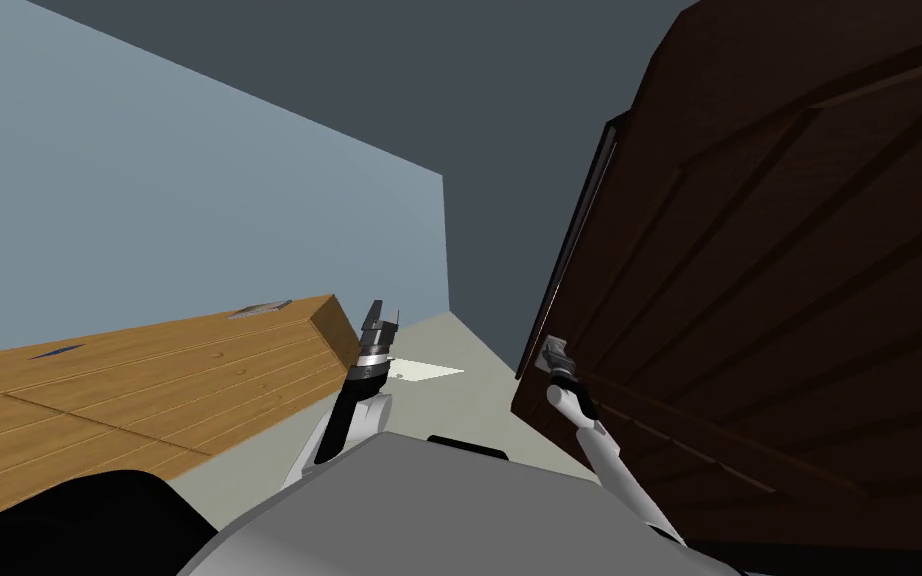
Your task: Pull the door open
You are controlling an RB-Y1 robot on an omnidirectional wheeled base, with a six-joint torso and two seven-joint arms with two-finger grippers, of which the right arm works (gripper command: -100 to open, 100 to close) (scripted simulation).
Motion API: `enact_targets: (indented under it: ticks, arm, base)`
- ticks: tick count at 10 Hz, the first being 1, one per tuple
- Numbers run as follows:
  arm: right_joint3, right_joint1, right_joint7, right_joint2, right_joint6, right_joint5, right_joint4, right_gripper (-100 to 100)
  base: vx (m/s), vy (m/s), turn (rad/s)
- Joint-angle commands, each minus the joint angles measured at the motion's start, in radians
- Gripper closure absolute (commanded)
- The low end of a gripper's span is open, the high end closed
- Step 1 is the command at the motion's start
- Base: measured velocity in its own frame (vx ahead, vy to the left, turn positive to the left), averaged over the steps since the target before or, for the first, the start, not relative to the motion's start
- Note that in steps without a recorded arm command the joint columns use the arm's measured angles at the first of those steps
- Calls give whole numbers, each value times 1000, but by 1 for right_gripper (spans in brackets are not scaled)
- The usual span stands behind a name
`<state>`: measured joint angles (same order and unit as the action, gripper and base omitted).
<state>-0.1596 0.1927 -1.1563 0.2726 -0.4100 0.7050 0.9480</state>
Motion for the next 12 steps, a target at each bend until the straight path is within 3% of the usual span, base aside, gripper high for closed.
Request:
enact_targets:
  ticks: [1,7,8,12]
  arm:
    - [23,-4,-17,8,-1,-3,5,100]
    - [81,-22,-62,31,4,-11,34,100]
    - [76,-19,-58,29,4,-10,26,100]
    - [117,-31,-90,45,6,-17,40,100]
  base:
    - [-246,-22,123]
    - [-228,-44,116]
    - [-103,-29,45]
    - [-165,-32,87]
